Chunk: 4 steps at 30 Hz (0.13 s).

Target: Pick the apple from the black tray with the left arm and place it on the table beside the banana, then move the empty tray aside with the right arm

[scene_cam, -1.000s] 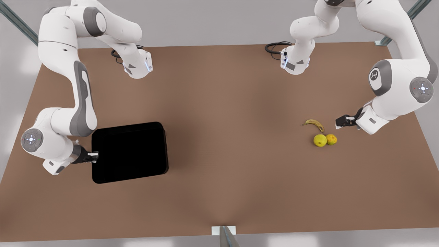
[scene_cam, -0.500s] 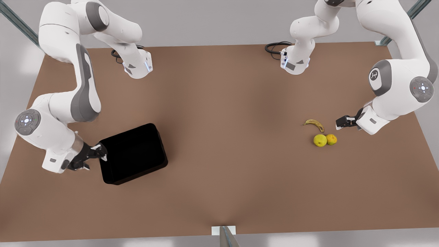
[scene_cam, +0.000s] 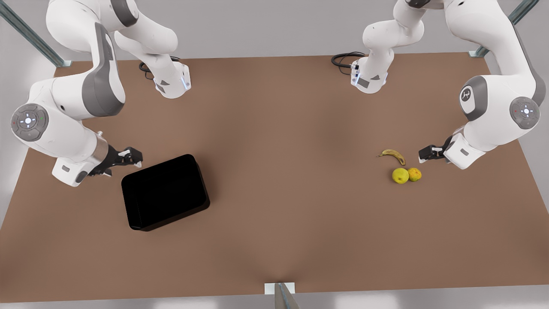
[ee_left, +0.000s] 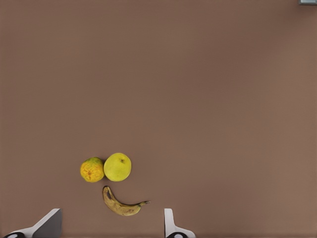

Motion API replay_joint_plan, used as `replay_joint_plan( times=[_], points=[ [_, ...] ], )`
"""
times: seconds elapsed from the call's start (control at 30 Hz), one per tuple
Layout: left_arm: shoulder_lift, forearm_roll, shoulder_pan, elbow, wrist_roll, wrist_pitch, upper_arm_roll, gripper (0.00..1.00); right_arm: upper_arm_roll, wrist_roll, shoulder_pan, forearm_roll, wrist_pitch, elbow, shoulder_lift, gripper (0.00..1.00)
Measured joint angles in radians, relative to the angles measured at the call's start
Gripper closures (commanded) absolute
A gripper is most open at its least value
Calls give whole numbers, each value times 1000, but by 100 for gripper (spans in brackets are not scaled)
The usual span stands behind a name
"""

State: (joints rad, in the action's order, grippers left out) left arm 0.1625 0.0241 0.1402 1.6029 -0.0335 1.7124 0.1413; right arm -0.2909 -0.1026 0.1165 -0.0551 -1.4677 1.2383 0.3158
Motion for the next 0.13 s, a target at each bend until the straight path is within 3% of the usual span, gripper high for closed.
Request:
replay_joint_plan(
  times=[0.13],
  points=[
    [4,0,-3,-8,3,0,1,0,0,45,0,0,15,0,1,0]
  ],
)
